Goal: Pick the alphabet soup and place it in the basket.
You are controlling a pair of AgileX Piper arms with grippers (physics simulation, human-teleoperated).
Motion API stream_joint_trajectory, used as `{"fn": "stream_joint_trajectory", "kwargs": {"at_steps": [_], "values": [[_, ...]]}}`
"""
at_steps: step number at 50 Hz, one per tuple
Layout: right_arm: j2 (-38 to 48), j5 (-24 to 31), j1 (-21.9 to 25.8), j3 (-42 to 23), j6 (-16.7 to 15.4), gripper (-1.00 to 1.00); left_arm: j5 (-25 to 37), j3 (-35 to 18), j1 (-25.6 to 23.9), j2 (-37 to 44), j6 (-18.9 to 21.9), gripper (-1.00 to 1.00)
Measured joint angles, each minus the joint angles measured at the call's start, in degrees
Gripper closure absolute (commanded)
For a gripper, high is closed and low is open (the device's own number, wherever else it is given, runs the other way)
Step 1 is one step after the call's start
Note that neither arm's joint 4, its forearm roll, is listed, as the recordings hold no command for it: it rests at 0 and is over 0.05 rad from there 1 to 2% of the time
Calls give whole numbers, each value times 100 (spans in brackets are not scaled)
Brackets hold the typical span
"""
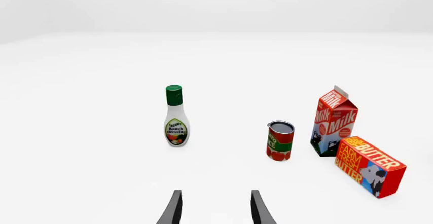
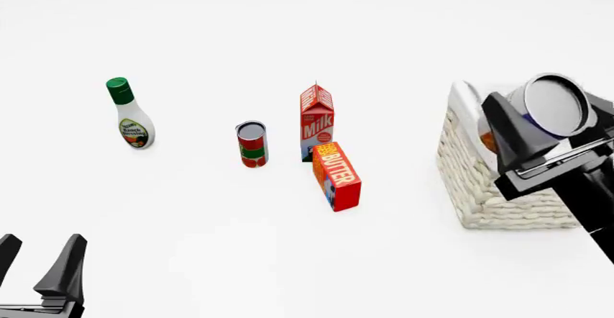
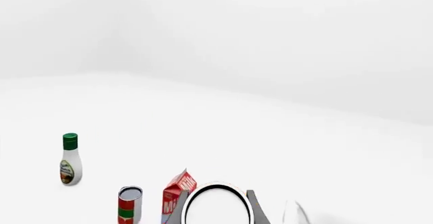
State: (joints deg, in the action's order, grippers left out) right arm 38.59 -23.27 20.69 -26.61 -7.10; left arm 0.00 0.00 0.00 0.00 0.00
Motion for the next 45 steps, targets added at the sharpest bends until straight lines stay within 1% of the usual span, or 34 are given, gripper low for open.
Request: {"fn": "stream_joint_trajectory", "kwargs": {"at_steps": [13, 45], "values": [[-163, 409, -528, -462, -146, 100, 0, 0, 0, 0, 0, -100], [143, 883, -1868, -1202, -474, 100, 0, 0, 0, 0, 0, -100]]}}
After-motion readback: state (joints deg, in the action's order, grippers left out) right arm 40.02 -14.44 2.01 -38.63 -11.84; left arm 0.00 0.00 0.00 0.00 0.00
